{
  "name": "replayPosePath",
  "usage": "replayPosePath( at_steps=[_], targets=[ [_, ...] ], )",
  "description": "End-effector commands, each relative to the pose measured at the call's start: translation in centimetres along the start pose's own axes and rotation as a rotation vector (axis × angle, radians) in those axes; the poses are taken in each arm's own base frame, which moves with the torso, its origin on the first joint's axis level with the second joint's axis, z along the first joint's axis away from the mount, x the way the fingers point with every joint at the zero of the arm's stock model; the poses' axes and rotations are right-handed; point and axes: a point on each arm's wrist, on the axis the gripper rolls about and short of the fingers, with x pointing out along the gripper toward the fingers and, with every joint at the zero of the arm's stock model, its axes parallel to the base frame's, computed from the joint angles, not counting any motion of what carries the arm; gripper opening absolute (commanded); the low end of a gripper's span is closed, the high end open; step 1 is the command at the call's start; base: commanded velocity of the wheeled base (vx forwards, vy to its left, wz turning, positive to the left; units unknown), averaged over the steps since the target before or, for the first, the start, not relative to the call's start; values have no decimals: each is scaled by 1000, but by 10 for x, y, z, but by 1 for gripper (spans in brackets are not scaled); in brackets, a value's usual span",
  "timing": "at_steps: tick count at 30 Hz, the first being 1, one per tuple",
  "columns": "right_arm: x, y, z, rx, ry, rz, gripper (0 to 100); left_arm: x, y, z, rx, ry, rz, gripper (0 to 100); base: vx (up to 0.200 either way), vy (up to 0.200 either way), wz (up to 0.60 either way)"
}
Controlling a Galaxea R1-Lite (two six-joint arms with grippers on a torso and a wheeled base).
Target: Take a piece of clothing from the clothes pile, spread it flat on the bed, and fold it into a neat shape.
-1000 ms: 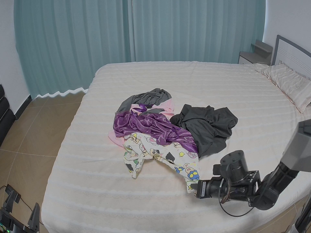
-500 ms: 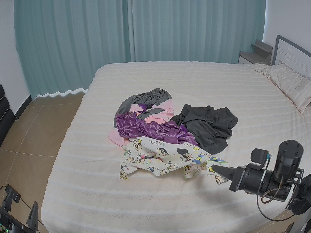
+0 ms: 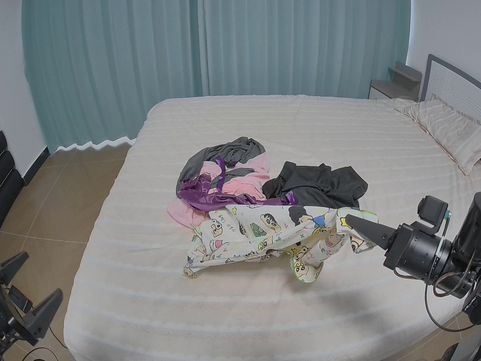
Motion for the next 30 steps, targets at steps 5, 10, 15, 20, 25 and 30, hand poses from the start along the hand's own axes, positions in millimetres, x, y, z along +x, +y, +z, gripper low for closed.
replayPosePath(
  at_steps=[5, 10, 15, 20, 25, 30],
  targets=[
    [20, 3, 17, 3, -52, 28, 0, 134, 3, -18, -56, 499, -400, 100, 0, 0, 0],
    [18, 2, 16, 3, -49, 20, 0, 182, -8, -49, -47, 629, -447, 100, 0, 0, 0],
    [19, 0, 16, 3, -51, 6, 0, 211, -18, -75, -18, 677, -426, 100, 0, 0, 0],
    [19, 0, 16, 3, -48, 6, 0, 230, -28, -93, -19, 700, -424, 100, 0, 0, 0],
    [19, -1, 16, 4, -50, 4, 0, 251, -31, -115, -3, 672, -365, 100, 0, 0, 0],
    [18, -1, 18, 4, -59, 5, 0, 267, -33, -138, 23, 649, -301, 100, 0, 0, 0]
  ],
)
